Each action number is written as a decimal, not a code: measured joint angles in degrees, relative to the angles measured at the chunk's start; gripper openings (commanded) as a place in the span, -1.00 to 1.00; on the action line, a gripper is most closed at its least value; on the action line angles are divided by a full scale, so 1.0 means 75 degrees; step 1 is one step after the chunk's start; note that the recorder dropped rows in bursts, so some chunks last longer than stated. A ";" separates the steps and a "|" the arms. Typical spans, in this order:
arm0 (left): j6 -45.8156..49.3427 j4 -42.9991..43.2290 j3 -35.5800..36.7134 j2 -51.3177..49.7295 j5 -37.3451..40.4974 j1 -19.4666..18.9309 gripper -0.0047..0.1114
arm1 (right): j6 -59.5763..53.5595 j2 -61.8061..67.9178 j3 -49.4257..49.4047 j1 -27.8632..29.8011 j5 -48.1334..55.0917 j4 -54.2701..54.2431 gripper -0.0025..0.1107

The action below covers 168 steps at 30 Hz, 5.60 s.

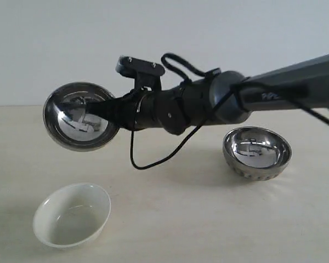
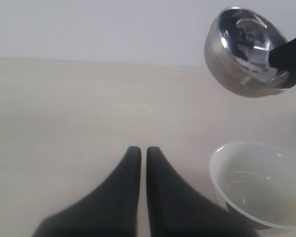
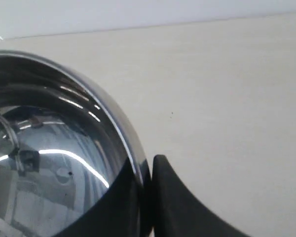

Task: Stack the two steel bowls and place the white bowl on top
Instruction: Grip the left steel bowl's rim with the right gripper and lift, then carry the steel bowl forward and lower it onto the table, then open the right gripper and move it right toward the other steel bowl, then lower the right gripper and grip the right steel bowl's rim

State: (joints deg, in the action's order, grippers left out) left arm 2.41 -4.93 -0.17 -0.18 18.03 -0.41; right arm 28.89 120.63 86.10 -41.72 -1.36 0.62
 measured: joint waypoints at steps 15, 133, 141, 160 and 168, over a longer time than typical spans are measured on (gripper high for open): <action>0.0000 0.0000 0.0000 0.0000 0.0000 0.0000 -0.85 | -0.0680 -0.2726 -0.0598 0.0757 0.4488 0.0501 -0.96; 0.0000 0.0000 0.0000 0.0000 0.0000 0.0000 -0.85 | -0.1723 -0.3809 -0.3043 0.0757 0.3900 -0.0083 0.04; 0.0000 0.0000 0.0000 0.0000 0.0000 0.0000 -0.85 | -0.0895 -0.4598 -0.3043 0.0757 0.3956 0.0722 0.04; 0.0000 0.0000 0.0000 0.0000 0.0000 0.0000 -0.85 | -0.0247 -0.4708 -0.3043 0.0757 0.4530 0.1954 0.04; 0.0000 0.0000 0.0000 0.0000 0.0000 0.0000 -0.85 | 0.2609 -0.4708 -0.3043 0.0798 0.5196 0.4953 0.04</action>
State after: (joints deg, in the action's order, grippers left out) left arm 2.41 -4.93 -0.17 -0.18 18.03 -0.41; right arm 48.46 85.32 63.28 -35.74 37.61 37.77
